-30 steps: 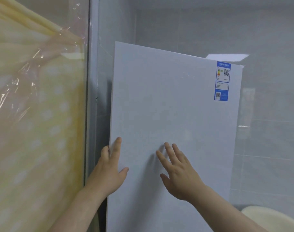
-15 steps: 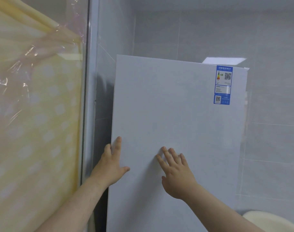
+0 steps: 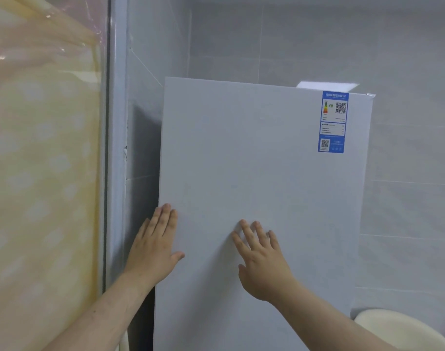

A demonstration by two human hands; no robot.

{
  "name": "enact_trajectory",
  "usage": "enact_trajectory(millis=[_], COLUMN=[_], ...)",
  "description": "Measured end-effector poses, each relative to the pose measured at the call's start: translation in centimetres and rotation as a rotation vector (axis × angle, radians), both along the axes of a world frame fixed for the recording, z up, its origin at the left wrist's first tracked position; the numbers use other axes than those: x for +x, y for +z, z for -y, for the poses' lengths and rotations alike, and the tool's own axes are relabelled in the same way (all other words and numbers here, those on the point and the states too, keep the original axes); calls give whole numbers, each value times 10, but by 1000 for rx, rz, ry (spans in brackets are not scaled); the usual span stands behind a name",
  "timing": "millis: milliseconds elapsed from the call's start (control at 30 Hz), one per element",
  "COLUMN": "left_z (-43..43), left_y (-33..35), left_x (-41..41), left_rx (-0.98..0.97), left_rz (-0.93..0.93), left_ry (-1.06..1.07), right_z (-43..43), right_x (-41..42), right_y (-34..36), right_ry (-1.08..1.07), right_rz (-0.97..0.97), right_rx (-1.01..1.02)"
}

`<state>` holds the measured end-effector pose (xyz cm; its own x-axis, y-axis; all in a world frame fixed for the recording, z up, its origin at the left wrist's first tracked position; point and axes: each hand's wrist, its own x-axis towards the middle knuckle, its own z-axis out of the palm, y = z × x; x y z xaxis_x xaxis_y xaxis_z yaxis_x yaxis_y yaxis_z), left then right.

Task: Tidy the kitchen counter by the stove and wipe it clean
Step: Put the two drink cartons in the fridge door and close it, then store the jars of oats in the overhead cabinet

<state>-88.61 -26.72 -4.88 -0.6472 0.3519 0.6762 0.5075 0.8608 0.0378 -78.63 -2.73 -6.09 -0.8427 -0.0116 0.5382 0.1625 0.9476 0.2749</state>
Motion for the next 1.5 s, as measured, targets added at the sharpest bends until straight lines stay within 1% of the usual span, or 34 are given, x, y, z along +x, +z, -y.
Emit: enact_trajectory(millis=[233, 300, 367, 433, 500, 600, 700, 767, 867, 1000, 1100, 1267, 1500], left_z=[-1, 0, 1, 2, -1, -11, -30, -47, -79, -138, -188, -270, -362], left_y=[3, 6, 10, 15, 18, 14, 1, -10, -25, -42, -53, -66, -60], left_x=[-3, 0, 5, 14, 28, 53, 74, 83, 98, 124, 150, 209, 304], left_rx=[9, -2, -19, -27, -31, -72, -120, -153, -203, -283, -319, -368, -327], left_rz=[34, 54, 85, 131, 185, 313, 495, 525, 526, 480, 479, 539, 564], left_ry=[-18, -18, -18, -30, -56, -192, -341, -382, -442, -544, -613, -756, -987], right_z=[1, 3, 4, 8, 9, 4, -11, -26, -52, -94, -128, -177, -215], right_x=[0, 2, 11, 23, 39, 68, 100, 123, 161, 217, 264, 353, 473], right_y=[2, 7, 14, 20, 21, 16, 3, -9, -28, -46, -56, -69, -70], right_ry=[4, 26, 34, 87, 130, 111, 44, -7, -94, -261, -384, -548, -756], right_rz=[39, 71, 123, 142, 131, 95, 95, 92, 138, 183, 160, 122, -20], right_rx=[-30, -3, -19, -94, -239, -413, -503, -540, -594, -705, -728, -749, -835])
